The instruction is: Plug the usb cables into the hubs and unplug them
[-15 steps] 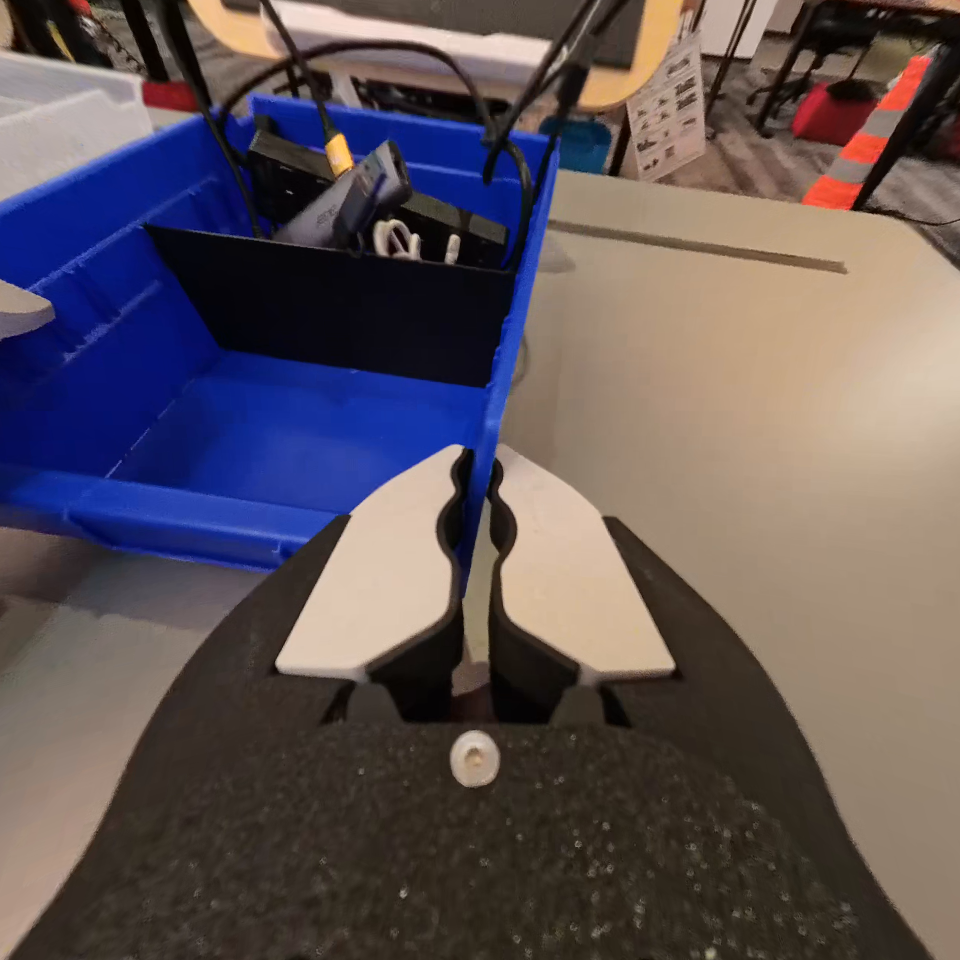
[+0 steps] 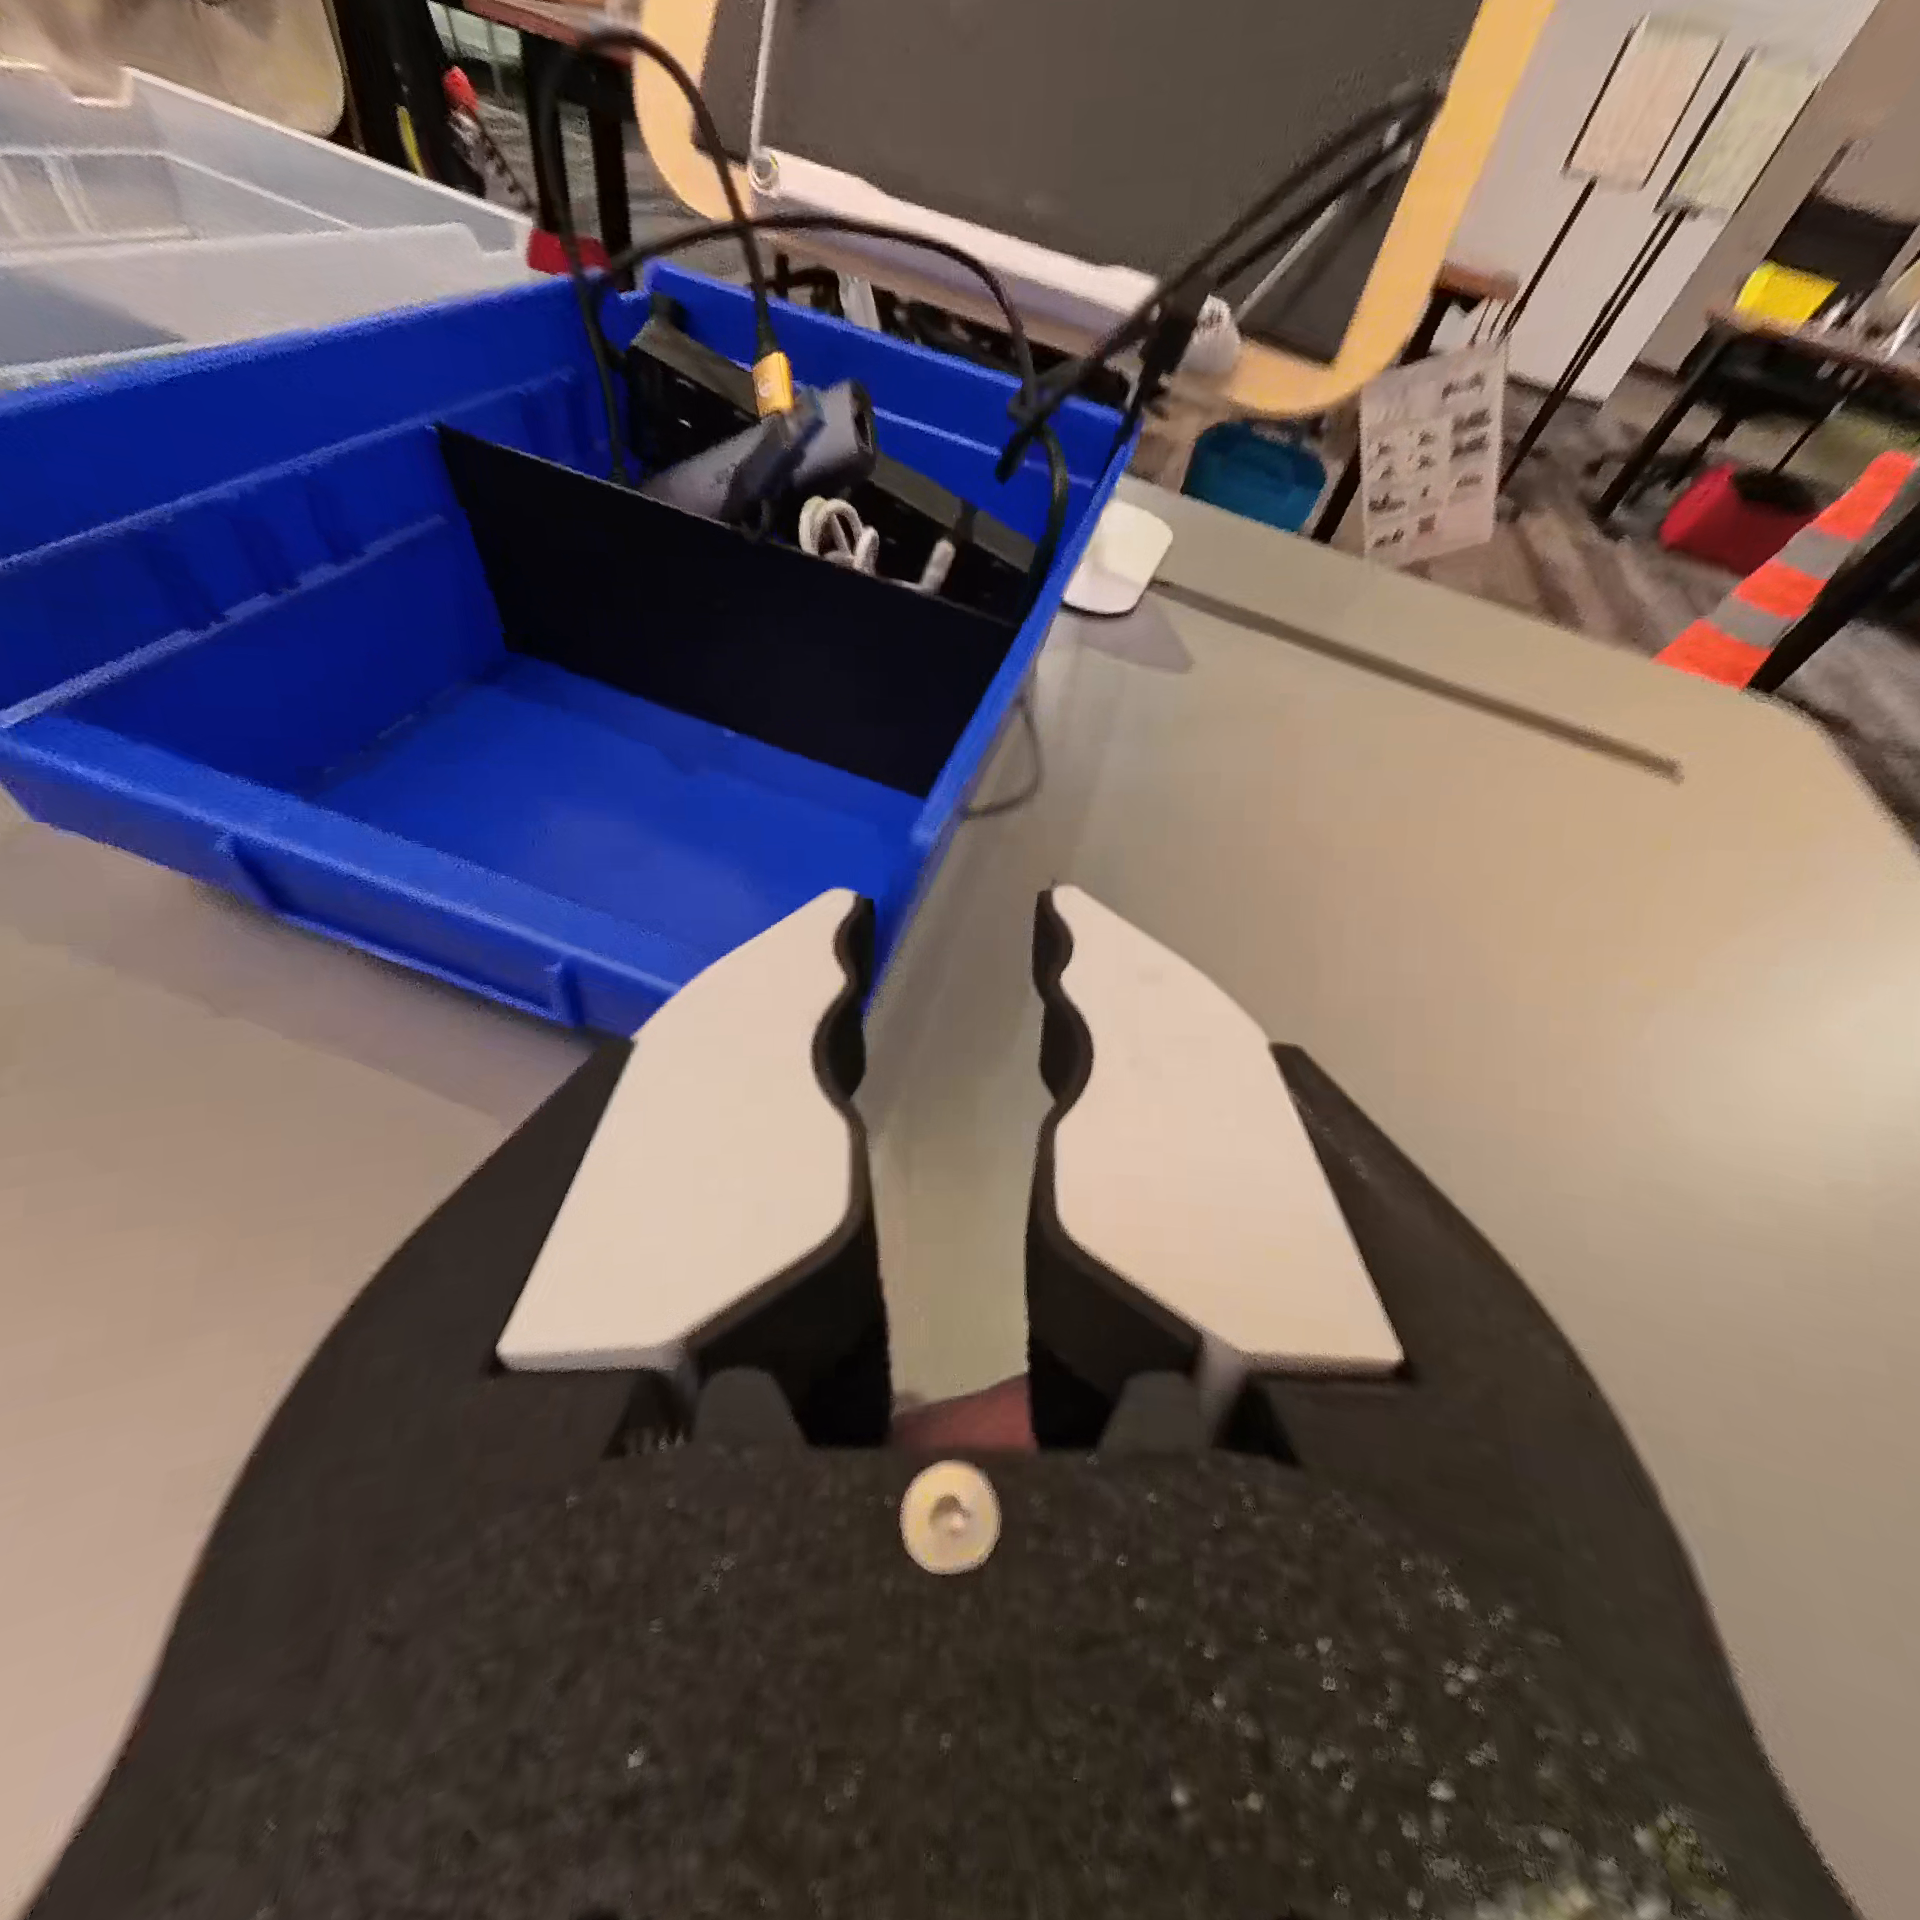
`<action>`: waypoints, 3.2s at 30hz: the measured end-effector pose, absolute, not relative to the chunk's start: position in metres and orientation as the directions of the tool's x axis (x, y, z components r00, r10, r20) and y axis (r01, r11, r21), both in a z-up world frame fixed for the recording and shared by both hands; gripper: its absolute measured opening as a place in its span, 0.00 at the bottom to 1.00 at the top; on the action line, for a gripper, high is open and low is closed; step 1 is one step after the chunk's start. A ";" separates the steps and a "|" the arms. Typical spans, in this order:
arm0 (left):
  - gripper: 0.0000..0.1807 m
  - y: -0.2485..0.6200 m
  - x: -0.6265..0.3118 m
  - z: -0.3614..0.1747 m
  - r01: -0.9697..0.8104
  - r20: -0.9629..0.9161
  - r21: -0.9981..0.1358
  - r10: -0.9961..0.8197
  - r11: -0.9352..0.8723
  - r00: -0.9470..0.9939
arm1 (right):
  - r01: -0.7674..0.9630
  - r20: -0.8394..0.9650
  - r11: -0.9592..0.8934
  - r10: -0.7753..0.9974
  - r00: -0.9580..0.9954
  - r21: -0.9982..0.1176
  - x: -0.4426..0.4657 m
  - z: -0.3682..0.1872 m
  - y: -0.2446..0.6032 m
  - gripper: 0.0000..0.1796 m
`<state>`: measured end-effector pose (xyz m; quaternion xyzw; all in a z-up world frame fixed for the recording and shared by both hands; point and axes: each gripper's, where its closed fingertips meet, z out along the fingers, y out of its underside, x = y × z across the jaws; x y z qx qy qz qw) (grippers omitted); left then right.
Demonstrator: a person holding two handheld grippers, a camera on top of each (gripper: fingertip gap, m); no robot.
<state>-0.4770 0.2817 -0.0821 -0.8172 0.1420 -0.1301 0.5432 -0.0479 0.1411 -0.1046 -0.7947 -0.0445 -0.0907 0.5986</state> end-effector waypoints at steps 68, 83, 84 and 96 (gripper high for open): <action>0.10 0.144 0.083 -0.126 -0.427 -0.030 -0.848 -0.778 -0.313 0.628 | -0.239 -0.038 -0.490 -0.385 0.922 -0.838 0.263 -0.143 0.080 0.03; 0.28 0.240 -0.239 -0.087 -0.245 -0.012 -0.909 -0.565 -0.338 0.825 | 0.090 0.021 -0.340 0.202 0.979 -0.936 -0.017 -0.062 0.169 0.32; 0.28 0.243 -0.242 -0.104 -0.262 -0.009 -0.893 -0.567 -0.366 0.824 | 0.071 -0.008 -0.396 0.193 0.981 -0.916 -0.037 -0.084 0.175 0.33; 0.01 0.271 -0.300 -0.110 -0.272 -0.036 -0.886 -0.528 -0.377 0.849 | -0.095 -0.002 -0.417 -0.219 0.976 -0.904 -0.119 -0.115 0.194 0.02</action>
